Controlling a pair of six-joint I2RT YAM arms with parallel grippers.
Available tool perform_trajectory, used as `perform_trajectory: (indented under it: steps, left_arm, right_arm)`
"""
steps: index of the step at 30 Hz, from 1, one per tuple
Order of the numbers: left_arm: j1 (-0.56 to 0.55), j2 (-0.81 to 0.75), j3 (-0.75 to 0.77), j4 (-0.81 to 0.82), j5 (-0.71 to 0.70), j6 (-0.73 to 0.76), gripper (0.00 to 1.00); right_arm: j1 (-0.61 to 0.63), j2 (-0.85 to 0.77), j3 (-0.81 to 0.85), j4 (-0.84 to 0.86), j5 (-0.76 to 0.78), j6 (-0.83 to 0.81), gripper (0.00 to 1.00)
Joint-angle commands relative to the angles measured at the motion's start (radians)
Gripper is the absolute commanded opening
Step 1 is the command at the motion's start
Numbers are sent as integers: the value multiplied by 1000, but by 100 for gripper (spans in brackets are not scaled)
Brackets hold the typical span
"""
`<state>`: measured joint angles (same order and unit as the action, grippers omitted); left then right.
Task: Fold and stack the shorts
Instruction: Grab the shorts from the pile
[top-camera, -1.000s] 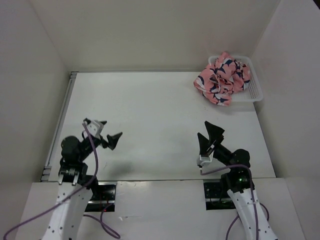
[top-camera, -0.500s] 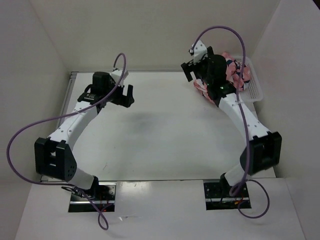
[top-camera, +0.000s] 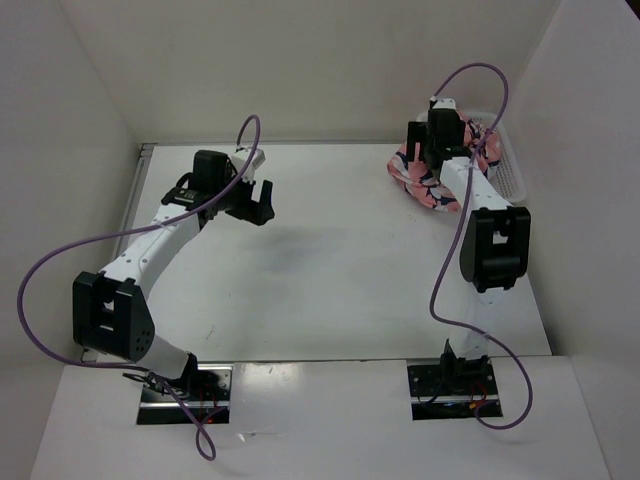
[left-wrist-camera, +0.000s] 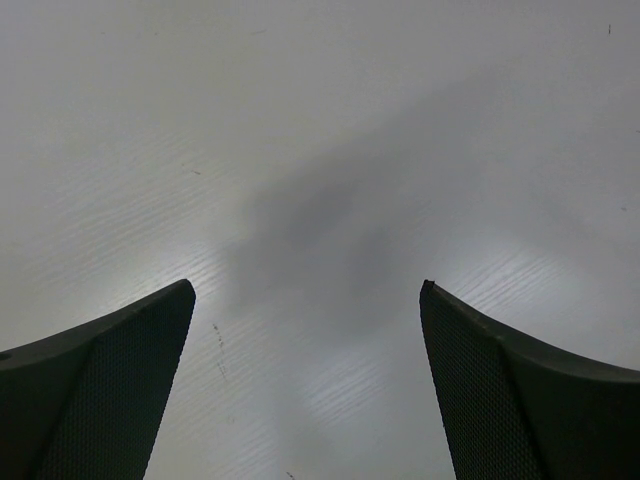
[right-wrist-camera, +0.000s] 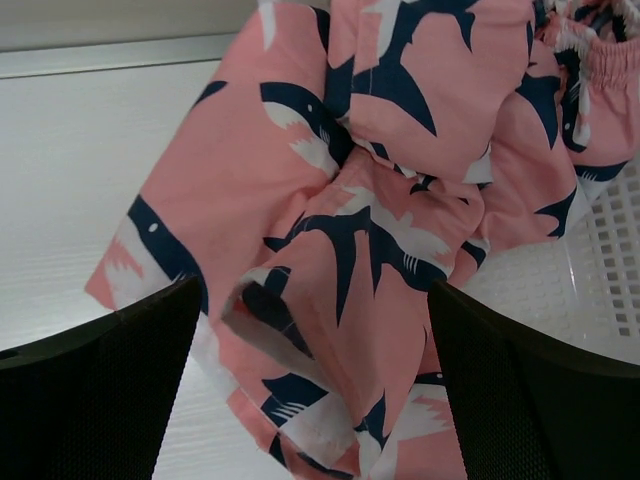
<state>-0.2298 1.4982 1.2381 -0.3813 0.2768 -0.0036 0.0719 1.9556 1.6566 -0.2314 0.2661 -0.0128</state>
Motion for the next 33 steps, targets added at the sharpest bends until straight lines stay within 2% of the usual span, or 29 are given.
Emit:
perform_trajectory:
  steps: [1,5,6,7,9,10,14,19,24,28,31,33]
  left_arm:
    - [1,-23,-5,18,27,4,100]
    - [1,-23,-5,18,27,4,100]
    - [1,-23,-5,18,27,4,100]
    - [1,-23,-5,18,27,4,100]
    - [1,-13,-5,18,27,4,100]
    - [1,-13,-5,18,27,4,100]
    - [1,-13,-5,18,27,4,100]
    - [1,-32,-15,18,27,4,100]
    - [1,-50,-25,18,27,4,100]
    - [1,-61,-25,18,45,4,100]
    - [1,-90,-34,27,45,4,100]
    - [1,-101,-34,27,45,4,100]
  right_arm:
    - [-18,17,51,30,45,34,98]
    - [-40,39,29,40,-40,24,98]
    - [-40,48,29,29,-71,14,92]
    - [-40,48,19,29,-108,14,74]
    - [-40,48,19,29,-108,4,49]
    - [-40,48,19,29,-99,4,31]
    - [-40,37,37,29,-45,4,0]
    - [-21,-58,28,4,-77,4,0]
    - [57,-205,-18,-8,-28,43,0]
    - [57,-257,40,-39,-4,93,0]
    - [98,-283,87,23,92,8,0]
    - [109,-284,177,46,93,-35,0]
